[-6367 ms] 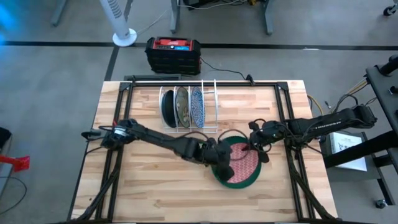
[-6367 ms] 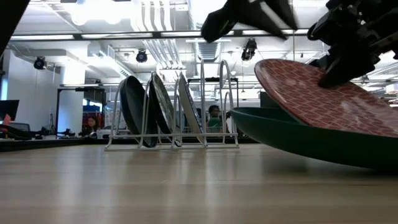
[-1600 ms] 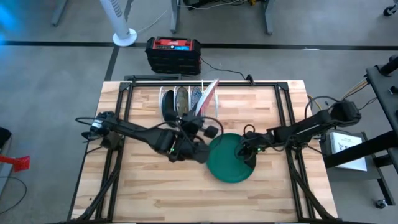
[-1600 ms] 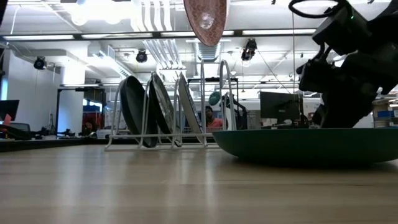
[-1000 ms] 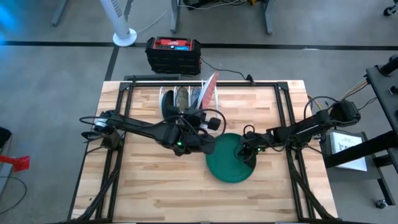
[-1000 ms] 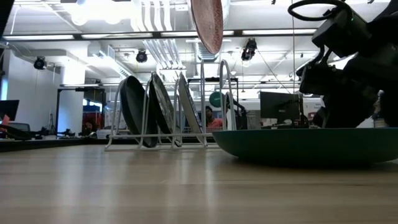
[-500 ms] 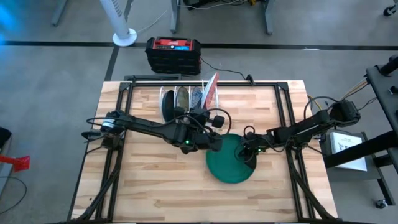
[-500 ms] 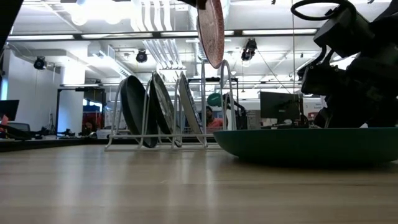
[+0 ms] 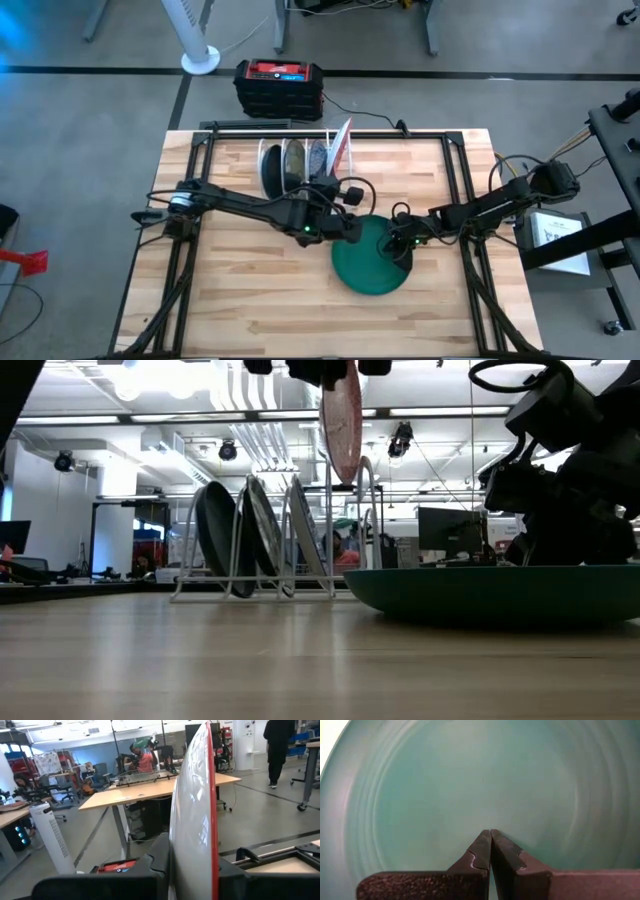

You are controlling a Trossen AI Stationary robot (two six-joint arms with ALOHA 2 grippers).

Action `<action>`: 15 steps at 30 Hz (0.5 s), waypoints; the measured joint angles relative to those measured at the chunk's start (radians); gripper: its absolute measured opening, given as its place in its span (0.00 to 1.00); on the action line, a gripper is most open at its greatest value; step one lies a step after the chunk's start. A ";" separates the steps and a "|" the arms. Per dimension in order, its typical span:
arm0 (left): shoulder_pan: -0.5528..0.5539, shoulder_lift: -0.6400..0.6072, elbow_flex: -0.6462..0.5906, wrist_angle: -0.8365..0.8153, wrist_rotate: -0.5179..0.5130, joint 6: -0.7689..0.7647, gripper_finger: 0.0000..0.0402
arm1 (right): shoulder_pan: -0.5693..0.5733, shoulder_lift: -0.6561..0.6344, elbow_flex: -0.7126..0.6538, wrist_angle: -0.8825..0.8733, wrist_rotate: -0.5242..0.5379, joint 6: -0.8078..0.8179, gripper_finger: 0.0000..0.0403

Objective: Sort dishes
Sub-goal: Put the orange pattern plate into the white dish rack

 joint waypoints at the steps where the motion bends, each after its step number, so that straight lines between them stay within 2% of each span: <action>1: 0.003 0.007 0.000 0.002 0.000 -0.006 0.05 | 0.000 0.000 0.000 0.000 0.000 0.000 0.00; 15: 0.018 0.077 -0.003 0.000 0.017 -0.109 0.05 | 0.000 0.000 0.000 0.000 0.000 -0.001 0.00</action>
